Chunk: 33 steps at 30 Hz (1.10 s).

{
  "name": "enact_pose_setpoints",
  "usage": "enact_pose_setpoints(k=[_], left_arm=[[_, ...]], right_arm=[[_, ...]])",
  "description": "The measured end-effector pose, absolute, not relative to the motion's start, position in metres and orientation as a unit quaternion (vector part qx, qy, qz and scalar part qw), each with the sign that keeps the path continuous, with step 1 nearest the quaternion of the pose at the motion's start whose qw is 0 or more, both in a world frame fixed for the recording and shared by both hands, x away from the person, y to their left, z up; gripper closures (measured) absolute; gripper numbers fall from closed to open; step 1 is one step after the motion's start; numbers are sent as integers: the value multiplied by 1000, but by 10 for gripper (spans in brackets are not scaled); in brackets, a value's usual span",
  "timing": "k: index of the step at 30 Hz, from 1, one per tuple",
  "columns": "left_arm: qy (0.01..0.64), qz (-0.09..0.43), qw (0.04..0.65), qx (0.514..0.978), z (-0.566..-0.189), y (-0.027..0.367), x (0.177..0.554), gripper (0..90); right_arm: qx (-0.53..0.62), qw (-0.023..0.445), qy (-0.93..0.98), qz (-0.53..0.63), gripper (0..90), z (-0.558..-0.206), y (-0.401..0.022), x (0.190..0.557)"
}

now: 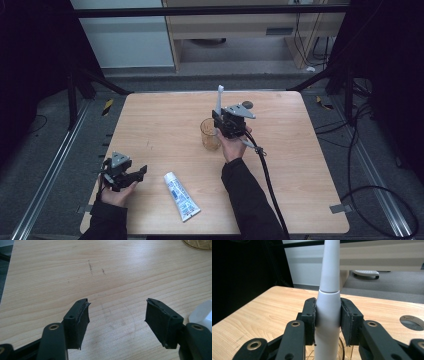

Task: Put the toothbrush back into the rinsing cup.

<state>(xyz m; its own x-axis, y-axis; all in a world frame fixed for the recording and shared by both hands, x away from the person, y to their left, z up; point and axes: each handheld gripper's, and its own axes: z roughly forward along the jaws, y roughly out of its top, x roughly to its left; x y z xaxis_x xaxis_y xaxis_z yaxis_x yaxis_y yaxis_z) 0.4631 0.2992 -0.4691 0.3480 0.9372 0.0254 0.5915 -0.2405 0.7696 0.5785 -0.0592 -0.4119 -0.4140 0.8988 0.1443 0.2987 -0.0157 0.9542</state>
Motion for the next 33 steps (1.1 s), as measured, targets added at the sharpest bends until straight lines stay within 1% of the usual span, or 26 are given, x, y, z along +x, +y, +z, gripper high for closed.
enact_pose_setpoints(k=[14,33], left_arm=[[512,252,343,746,-469,299,463,344],[511,252,343,747,-469,298,463,344]], right_arm=[[467,266,661,524,672,-425,-63,578],[453,258,688,506,664,-429,-61,574]])
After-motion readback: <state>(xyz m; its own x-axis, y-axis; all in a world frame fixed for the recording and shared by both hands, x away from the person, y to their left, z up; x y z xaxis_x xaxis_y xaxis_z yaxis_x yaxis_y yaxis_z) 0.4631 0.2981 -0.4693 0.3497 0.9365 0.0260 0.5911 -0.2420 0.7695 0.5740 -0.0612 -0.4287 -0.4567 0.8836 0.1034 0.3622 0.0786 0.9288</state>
